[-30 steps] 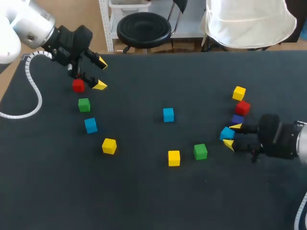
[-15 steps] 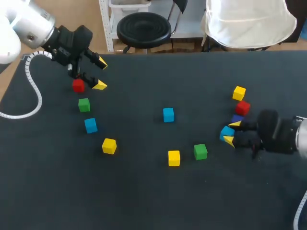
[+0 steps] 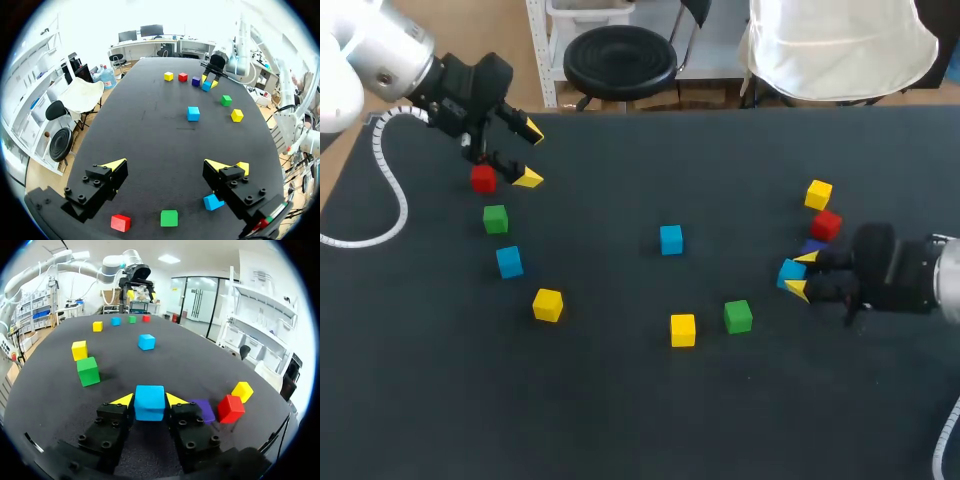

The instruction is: Place the blue cubes, place green cubes on the blue cubes, place the yellow cubes on the green cubes, then place the red cubes on the yellow cubes, and place purple cube on the red cubes.

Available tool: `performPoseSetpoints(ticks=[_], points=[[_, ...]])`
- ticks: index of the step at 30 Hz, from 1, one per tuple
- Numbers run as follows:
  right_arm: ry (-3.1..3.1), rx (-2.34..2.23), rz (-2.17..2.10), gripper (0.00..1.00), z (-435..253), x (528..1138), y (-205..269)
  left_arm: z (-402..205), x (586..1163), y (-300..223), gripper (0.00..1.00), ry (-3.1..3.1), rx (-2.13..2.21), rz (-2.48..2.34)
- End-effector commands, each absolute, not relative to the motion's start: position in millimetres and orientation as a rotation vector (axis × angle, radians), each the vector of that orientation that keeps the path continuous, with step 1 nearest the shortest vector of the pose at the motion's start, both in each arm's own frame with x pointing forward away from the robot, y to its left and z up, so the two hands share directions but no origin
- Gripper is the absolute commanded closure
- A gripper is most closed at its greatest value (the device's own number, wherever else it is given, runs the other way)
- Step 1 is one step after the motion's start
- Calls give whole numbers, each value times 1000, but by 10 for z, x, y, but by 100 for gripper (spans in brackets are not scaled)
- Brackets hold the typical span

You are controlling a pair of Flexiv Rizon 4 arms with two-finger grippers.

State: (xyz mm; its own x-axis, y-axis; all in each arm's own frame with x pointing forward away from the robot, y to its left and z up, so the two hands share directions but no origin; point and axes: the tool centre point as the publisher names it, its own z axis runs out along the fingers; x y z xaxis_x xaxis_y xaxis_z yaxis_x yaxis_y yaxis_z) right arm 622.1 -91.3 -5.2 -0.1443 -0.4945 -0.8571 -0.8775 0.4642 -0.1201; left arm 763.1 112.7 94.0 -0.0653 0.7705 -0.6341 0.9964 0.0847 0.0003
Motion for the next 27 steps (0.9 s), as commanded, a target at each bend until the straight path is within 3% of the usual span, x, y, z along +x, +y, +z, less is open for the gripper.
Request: performPoseSetpoints(ticks=[1,27], points=[[1807,-1206,537,100,94,6210,-946,939,7620,1127,0,1890,1734,-617],[1798,-1508,568,100,590,6713,-158,939,7620,1127,0,1890,1734,-617]])
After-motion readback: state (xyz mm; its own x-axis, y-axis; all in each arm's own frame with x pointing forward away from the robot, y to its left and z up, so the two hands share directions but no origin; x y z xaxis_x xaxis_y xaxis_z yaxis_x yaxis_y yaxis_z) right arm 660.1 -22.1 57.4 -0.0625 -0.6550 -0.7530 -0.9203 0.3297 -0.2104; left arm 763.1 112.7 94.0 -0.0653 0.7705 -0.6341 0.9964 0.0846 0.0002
